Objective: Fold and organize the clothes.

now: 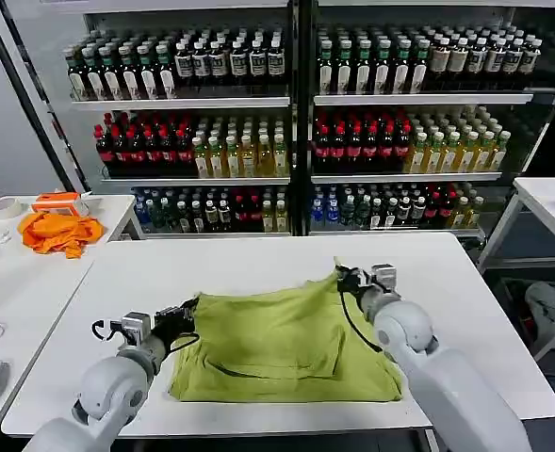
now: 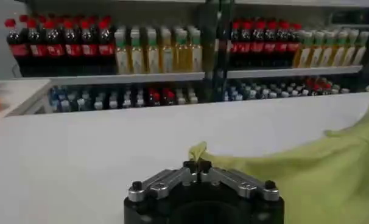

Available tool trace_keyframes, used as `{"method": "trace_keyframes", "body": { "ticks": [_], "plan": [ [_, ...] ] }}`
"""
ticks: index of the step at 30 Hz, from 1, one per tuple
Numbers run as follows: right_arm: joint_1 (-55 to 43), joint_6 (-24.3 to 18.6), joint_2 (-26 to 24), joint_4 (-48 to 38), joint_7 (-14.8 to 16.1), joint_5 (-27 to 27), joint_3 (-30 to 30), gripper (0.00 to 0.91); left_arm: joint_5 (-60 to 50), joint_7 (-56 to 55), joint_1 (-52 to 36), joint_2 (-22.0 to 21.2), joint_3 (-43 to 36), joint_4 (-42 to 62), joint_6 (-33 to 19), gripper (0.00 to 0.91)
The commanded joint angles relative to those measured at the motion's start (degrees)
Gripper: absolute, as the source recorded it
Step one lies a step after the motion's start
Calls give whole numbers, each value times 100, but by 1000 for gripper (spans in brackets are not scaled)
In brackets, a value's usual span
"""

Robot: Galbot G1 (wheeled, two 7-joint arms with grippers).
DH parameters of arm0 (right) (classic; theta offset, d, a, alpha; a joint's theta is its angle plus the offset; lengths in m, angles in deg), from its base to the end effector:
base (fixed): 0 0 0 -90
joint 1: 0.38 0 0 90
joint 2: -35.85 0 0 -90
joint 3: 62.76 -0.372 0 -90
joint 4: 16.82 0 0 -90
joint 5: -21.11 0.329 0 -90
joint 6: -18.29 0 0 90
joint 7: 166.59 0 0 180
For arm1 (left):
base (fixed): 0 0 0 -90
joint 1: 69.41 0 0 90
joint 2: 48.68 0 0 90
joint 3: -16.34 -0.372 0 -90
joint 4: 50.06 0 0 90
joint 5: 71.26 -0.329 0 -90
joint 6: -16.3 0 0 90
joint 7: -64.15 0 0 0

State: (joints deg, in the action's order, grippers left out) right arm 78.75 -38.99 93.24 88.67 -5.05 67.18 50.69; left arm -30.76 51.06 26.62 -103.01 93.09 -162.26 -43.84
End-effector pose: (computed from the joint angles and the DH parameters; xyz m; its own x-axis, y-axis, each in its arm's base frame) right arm 0.3436 -0.0468 -0.2470 -0.8817 -0.2373 0.4077 -0.2304 0.9708 0.0668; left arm 0.2694 0.0877 -0.2717 -0.8774 0.2024 0.4349 0.2081 0.9775 -0.0350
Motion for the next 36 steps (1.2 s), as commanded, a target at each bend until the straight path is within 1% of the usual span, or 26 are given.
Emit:
{"method": "trace_keyframes", "body": {
  "ticks": [1,6,10,13,18,19,24,25,26,27,28,32,36],
  "plan": [
    [1496,-2,-412,1233,8,-51,-762,0,-59,20,600,19,188,-559,-25,20],
    [1913,32,-432,1470,10,-50,-970,0,-197,47,901,-53,283,-700,-22,10],
    [2204,38,-278,1457,-15,-207,-993,0,-349,97,1082,-29,336,-710,-31,10],
    [2281,40,-160,1368,-83,-240,-989,0,-758,147,1197,-8,302,-640,-84,20],
    [2439,43,-64,1311,-130,-241,-1034,0,-1379,218,1319,-27,235,-544,-121,10],
    [2487,43,-27,1290,-148,-246,-1044,0,-1453,226,1338,-31,229,-522,-124,20],
    [2610,43,70,1309,-211,-170,-1036,0,-1681,238,1422,-47,217,-449,-106,10],
    [2614,45,80,1310,-226,-179,-1031,0,-1736,237,1433,-52,214,-435,-104,60],
    [2620,49,103,1297,-237,-213,-1018,494,-1811,260,1451,-62,213,-425,-112,262],
    [2619,46,123,1284,-180,-246,-1019,907,-1903,285,1462,-70,211,-421,-119,615],
    [2619,45,141,1270,-152,-315,-1013,907,-1948,286,1467,-88,208,-418,-116,907],
    [2684,27,208,1377,-61,-651,-1029,907,-2000,261,1458,-197,193,-402,-132,907],
    [2939,-35,226,1668,36,-931,-1163,907,-2085,164,1524,-344,168,-476,-350,907]
  ]
}}
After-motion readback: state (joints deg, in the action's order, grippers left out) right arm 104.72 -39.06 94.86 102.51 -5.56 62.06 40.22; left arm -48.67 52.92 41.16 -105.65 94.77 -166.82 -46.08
